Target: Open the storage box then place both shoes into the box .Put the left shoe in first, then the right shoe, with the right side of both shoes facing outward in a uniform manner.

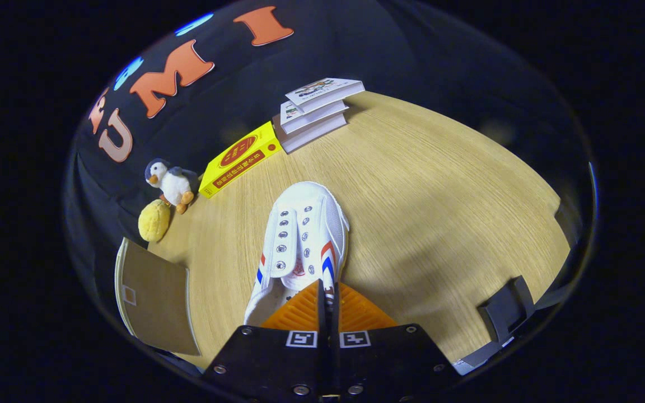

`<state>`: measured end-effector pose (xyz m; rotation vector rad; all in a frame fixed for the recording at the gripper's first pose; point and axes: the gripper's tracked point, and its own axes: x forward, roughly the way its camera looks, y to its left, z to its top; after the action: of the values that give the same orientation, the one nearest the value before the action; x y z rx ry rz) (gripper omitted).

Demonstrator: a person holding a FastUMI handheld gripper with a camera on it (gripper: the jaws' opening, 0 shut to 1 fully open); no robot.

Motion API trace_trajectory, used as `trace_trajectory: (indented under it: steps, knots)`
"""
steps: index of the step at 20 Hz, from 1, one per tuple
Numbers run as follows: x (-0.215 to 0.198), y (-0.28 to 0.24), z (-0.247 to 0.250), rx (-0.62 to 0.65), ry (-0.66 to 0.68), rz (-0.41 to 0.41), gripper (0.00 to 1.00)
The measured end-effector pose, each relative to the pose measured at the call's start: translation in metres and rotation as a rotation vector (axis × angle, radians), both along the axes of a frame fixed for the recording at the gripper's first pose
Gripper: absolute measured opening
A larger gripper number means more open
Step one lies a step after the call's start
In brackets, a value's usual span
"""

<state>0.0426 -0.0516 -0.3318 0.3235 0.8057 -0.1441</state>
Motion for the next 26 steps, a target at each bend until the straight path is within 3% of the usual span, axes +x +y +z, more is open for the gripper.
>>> trace_trajectory:
  steps: [8, 18, 26]
  knots:
    - [-0.008, 0.086, 0.061, 0.048, -0.095, 0.011, 0.0]
    - [-0.033, 0.259, 0.141, 0.123, -0.222, 0.107, 0.0]
    - [-0.049, 0.36, 0.115, 0.067, -0.172, 0.178, 0.0]
